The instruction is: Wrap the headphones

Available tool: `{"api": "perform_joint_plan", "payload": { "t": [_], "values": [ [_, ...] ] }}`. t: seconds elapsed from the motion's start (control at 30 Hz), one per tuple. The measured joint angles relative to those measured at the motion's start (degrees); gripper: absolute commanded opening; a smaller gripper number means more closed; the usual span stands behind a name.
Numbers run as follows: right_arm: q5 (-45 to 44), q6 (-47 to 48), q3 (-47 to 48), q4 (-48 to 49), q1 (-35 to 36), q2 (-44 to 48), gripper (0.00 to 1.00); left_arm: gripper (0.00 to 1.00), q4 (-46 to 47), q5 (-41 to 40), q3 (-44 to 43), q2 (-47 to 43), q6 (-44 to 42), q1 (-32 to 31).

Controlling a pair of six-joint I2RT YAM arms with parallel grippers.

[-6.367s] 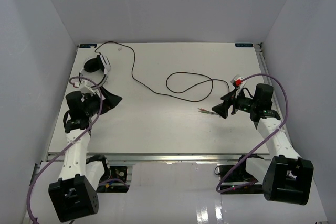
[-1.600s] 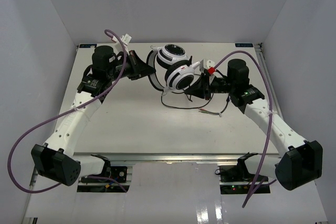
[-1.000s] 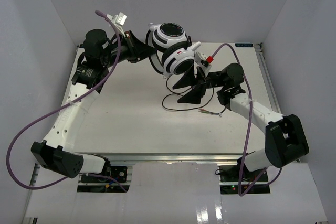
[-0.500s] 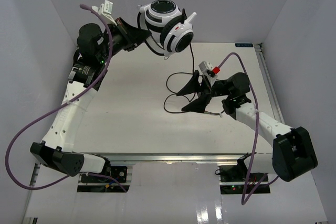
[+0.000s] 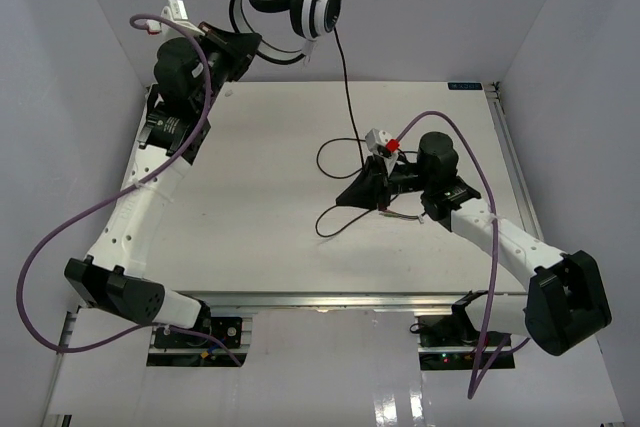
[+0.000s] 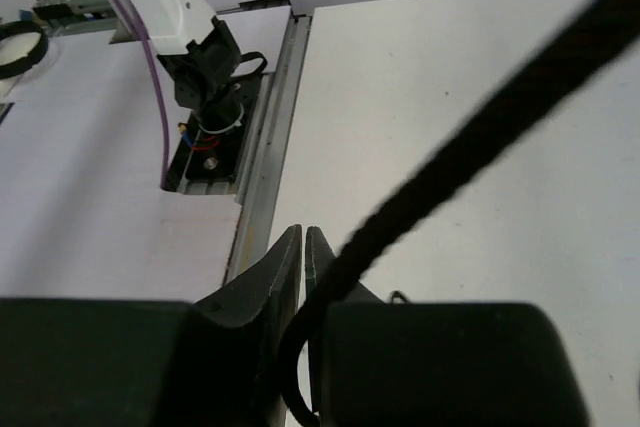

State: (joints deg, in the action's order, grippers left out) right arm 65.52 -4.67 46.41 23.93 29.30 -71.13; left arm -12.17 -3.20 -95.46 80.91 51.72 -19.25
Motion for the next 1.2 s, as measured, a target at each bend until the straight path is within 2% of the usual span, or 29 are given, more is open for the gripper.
{"api": "perform_joint_plan", "payload": {
  "t": [0.27,0.4,0.63,0.93,1.07,1.2],
  "values": [
    [-15.24,14.2,10.38,-20.14,2.08,-0.84,0.08,0.0,-0.51,-5.76,0.31,7.5,1.43,-0.46],
    [-27.62,24.12,18.63,-34.2,5.05,-1.96,0.08,0.0,-3.2,-8.99,1.07,13.16,-4.86,-2.24],
    [-52.58,41.45,26.88,-50.09,12.53,-4.88,0.08,0.0,-7.57,-14.08,6.13,19.14,-20.17,-7.34],
    [-76.83,57.91,29.99,-51.66,12.9,-5.26,0.08,0.0,-7.12,-14.66,14.79,18.96,-36.61,-13.17],
    [-80.5,60.75,29.96,-49.88,11.32,-5.33,0.08,0.0,-5.38,-13.25,23.39,14.82,-42.43,-14.57],
    [-80.38,61.47,29.62,-48.95,8.83,-5.33,0.08,0.0,-5.17,-12.03,29.52,8.27,-46.92,-14.69]
  ]
}}
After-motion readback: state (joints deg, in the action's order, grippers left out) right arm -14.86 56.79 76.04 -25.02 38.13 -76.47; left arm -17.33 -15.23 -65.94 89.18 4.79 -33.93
